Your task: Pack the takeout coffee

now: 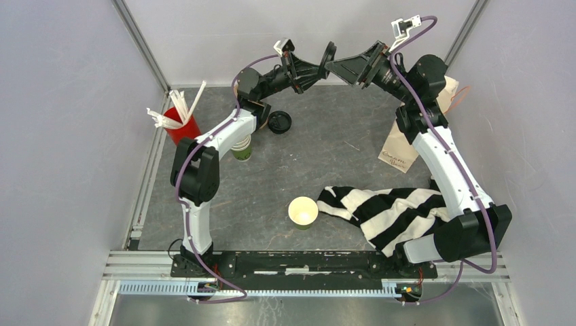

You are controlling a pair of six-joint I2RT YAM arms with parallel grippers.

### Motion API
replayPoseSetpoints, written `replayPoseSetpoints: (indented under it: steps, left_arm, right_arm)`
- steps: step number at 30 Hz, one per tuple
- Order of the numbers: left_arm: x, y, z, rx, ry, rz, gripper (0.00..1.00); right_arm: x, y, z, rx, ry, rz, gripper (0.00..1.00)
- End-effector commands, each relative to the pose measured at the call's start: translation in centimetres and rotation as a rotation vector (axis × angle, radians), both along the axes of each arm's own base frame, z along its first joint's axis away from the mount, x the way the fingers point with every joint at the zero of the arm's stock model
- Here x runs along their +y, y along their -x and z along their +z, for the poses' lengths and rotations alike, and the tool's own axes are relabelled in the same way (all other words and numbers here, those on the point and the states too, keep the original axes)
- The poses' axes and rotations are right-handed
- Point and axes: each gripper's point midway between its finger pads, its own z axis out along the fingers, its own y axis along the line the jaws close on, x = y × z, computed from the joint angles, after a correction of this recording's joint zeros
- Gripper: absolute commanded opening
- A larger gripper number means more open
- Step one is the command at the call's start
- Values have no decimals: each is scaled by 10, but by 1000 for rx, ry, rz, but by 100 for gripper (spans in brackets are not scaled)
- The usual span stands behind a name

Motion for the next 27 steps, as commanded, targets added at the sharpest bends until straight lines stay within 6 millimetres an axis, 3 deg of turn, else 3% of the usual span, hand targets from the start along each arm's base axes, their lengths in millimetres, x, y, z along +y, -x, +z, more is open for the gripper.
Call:
replayPoseSetpoints:
  steps: [1,16,27]
  left_arm:
    - [11,26,37,-61,38,-38,2]
    - [12,31,40,-72,44,-47,2]
    - [12,36,41,-73,45,-61,2]
  right_arm:
    - [0,6,7,-57,25,-11,98]
    - [-1,1,7,-61,18,-28,98]
    - [2,3,6,-69,-6,4,90]
